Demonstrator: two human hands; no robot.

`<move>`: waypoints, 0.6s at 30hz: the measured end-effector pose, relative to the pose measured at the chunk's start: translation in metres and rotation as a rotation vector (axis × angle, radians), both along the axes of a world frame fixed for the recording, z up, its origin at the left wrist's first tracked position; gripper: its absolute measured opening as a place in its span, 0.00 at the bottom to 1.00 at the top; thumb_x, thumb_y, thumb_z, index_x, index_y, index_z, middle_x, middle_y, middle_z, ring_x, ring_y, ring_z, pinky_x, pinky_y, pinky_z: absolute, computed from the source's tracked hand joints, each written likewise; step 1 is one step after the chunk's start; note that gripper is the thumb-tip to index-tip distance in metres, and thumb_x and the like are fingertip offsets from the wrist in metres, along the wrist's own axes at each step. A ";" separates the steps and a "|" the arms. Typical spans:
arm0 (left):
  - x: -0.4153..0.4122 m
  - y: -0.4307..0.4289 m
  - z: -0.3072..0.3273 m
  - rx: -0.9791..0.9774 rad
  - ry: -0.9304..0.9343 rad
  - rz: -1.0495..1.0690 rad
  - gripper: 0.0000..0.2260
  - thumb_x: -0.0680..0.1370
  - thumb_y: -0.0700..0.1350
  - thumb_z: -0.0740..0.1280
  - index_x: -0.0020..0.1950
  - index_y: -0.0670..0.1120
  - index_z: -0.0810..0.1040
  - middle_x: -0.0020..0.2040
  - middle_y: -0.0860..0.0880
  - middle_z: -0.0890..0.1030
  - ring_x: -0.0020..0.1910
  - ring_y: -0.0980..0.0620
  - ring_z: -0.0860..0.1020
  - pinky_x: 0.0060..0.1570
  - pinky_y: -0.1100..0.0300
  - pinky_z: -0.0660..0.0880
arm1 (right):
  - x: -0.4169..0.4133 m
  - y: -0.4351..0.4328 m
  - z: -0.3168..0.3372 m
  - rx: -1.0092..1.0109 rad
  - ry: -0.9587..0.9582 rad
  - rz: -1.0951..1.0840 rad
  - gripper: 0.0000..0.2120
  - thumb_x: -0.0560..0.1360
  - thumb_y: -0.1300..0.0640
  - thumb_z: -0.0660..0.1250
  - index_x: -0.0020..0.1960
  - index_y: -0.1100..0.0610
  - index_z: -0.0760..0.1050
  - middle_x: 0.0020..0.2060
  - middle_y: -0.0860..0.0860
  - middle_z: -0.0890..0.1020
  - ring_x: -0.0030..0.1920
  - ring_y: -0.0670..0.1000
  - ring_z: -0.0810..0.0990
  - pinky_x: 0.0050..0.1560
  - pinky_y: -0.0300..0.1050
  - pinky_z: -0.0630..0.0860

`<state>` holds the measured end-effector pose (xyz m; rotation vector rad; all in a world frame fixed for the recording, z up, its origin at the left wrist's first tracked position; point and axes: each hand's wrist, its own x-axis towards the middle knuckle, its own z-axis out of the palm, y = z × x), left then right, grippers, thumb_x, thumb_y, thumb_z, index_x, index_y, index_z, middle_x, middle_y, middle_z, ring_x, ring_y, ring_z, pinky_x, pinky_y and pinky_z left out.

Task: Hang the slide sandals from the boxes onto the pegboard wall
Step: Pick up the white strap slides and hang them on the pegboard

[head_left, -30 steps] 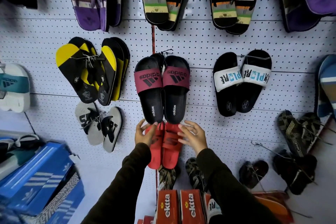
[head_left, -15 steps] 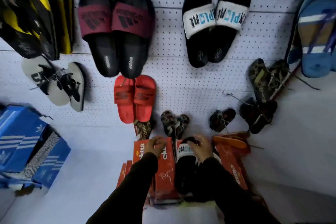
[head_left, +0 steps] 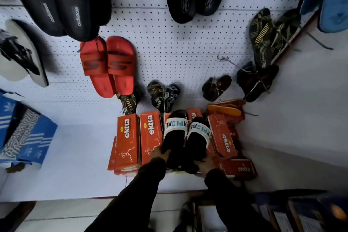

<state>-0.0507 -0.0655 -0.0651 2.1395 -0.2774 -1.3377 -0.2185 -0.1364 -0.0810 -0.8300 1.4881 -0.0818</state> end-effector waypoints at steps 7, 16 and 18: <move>0.008 0.005 -0.010 0.006 0.061 -0.053 0.21 0.78 0.39 0.65 0.70 0.35 0.70 0.67 0.35 0.76 0.66 0.38 0.76 0.67 0.46 0.72 | -0.020 -0.007 -0.006 0.052 -0.112 -0.137 0.26 0.76 0.74 0.64 0.73 0.64 0.68 0.68 0.66 0.75 0.67 0.70 0.75 0.62 0.65 0.75; 0.008 0.002 0.033 -0.244 -0.042 0.106 0.19 0.77 0.41 0.68 0.67 0.36 0.73 0.64 0.35 0.78 0.62 0.38 0.77 0.65 0.45 0.74 | -0.010 -0.021 0.049 -0.134 -0.268 -0.212 0.28 0.76 0.74 0.64 0.73 0.59 0.67 0.70 0.62 0.74 0.69 0.67 0.75 0.48 0.54 0.79; 0.011 -0.002 0.053 -0.330 -0.042 0.133 0.20 0.77 0.40 0.67 0.67 0.36 0.72 0.64 0.34 0.77 0.64 0.36 0.76 0.66 0.42 0.72 | -0.003 -0.026 0.068 -0.177 -0.335 -0.237 0.29 0.75 0.75 0.63 0.73 0.59 0.67 0.71 0.62 0.74 0.69 0.67 0.74 0.52 0.57 0.78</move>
